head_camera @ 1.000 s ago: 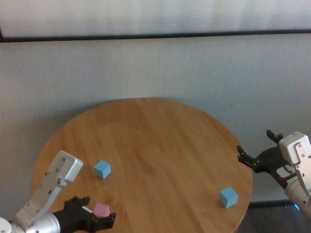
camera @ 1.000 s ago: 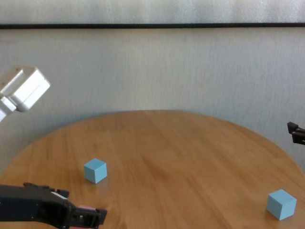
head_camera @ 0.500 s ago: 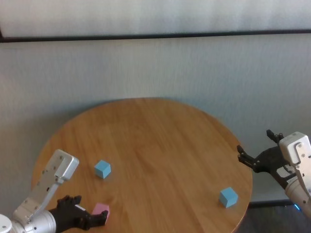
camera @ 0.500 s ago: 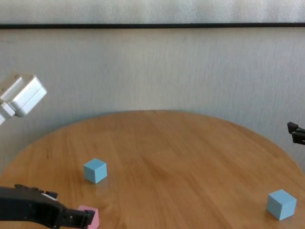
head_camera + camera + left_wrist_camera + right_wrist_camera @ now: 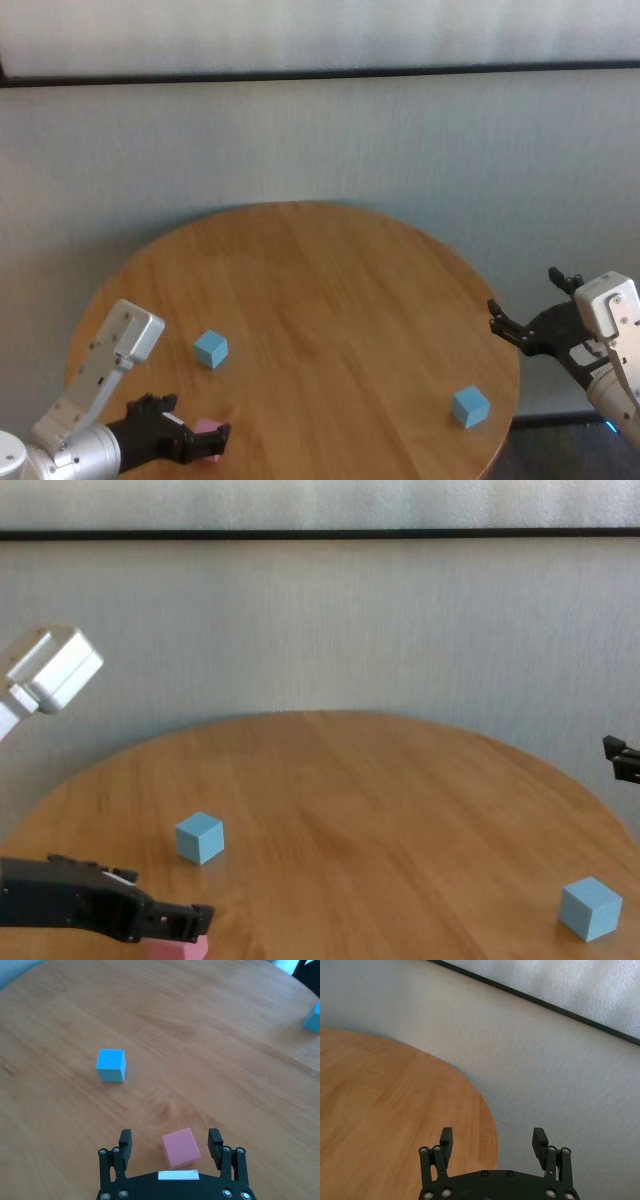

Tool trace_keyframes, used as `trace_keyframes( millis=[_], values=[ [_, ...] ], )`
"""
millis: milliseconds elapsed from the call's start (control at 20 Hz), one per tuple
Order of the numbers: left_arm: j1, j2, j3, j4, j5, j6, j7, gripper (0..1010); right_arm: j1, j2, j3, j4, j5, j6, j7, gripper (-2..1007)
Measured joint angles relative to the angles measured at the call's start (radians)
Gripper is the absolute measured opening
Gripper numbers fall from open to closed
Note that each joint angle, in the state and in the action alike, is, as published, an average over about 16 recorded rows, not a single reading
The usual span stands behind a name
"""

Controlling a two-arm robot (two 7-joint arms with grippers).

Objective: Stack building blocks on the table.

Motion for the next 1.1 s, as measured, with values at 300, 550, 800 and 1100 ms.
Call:
trace_keyframes(
  millis=[300,550,800,1100],
  values=[
    [-0.009,-0.009,0.002,0.017,0.011,-0.003,-0.025,999,0.000,0.000,0.000,0.000,0.000,0.000,0.000,1001],
    [-0.018,-0.014,0.006,0.033,0.026,-0.004,-0.043,999,0.000,0.000,0.000,0.000,0.000,0.000,0.000,1001],
    [-0.029,-0.021,0.008,0.052,0.040,-0.003,-0.059,999,0.000,0.000,0.000,0.000,0.000,0.000,0.000,1001],
    [-0.041,-0.031,0.007,0.073,0.054,0.003,-0.073,999,0.000,0.000,0.000,0.000,0.000,0.000,0.000,1001]
  ],
)
